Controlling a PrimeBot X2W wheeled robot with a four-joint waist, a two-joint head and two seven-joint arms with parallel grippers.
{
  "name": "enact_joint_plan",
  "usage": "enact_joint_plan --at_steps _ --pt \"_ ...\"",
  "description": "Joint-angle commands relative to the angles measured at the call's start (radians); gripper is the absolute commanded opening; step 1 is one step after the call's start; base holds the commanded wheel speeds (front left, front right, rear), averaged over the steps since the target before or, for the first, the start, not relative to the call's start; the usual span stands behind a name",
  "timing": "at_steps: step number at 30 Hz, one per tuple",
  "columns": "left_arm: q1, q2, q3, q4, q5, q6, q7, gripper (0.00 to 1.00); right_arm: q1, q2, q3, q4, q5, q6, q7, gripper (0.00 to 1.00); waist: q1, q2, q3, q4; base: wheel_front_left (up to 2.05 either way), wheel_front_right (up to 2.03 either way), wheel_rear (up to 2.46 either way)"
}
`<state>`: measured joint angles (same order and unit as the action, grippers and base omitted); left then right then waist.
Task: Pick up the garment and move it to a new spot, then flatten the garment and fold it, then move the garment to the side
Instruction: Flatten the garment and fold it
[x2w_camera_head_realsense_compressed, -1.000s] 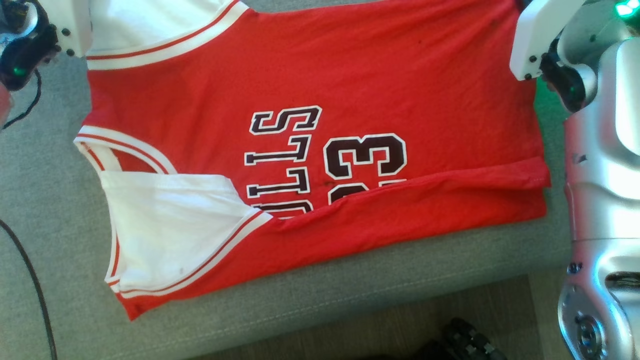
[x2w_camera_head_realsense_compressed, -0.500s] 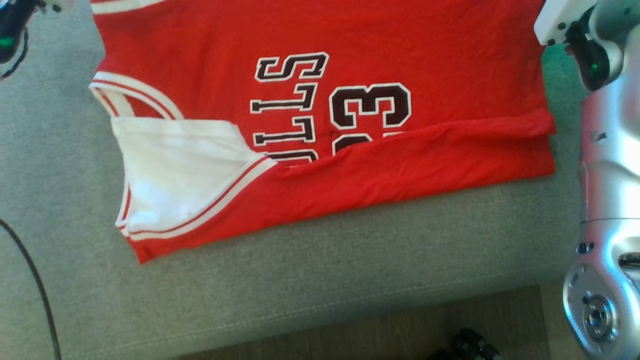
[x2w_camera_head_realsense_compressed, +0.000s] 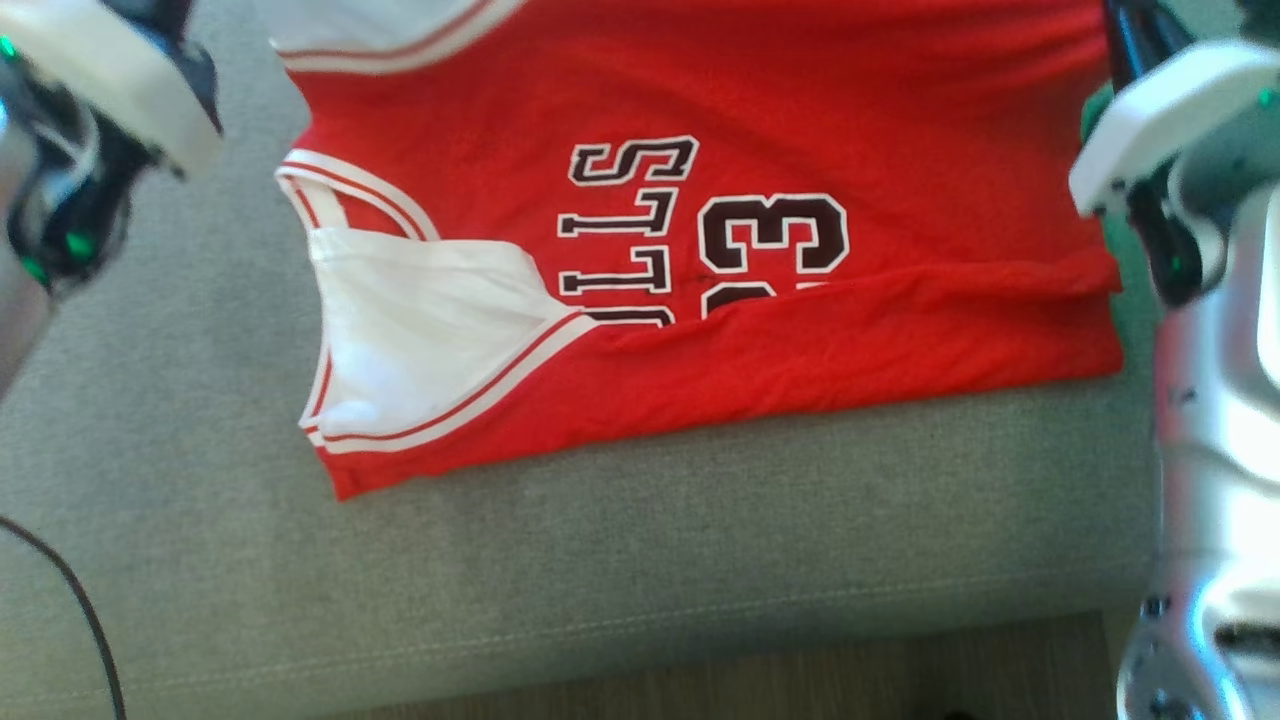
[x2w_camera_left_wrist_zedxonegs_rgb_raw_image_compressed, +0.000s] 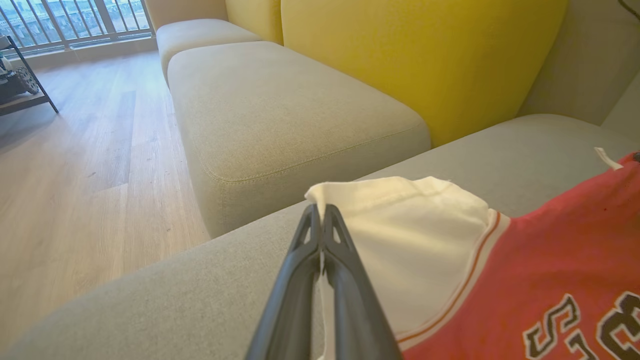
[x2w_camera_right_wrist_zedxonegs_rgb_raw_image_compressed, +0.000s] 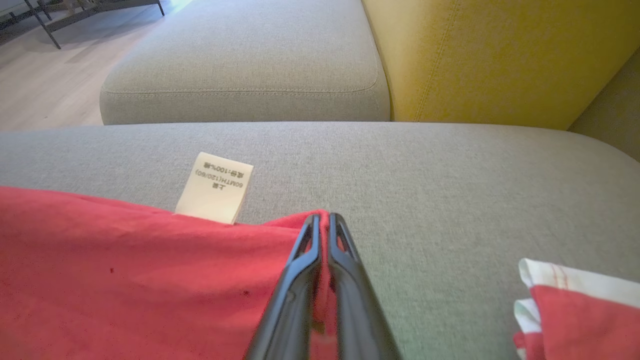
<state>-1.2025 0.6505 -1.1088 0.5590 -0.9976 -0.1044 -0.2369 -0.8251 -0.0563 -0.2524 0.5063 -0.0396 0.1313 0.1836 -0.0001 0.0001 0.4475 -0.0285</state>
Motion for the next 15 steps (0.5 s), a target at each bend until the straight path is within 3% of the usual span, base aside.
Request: enact_joint_plan --at_steps 1,11,15 --pt "0.002 0.069 0.063 -0.067 -0.013 0.022 -0.013 0.00 0.025 0.006 0.012 -0.067 0.012 -0.001 0.001 0.00 0.0001 -0.0001 -0.023 0.014 0.00 0.00 0.00" --pt "0.307 0.213 0.116 -0.478 -0.070 0.192 -0.024 0.00 0.257 0.006 -0.004 -0.271 0.023 -0.001 0.067 0.00 0.0001 -0.0001 -0.063 0.042 0.00 0.00 0.00" --pt "0.397 0.244 0.109 -0.580 -0.072 0.234 -0.024 0.00 0.320 0.006 0.000 -0.327 0.020 -0.001 0.088 0.00 0.0001 -0.0001 -0.060 0.047 0.00 0.00 0.00"
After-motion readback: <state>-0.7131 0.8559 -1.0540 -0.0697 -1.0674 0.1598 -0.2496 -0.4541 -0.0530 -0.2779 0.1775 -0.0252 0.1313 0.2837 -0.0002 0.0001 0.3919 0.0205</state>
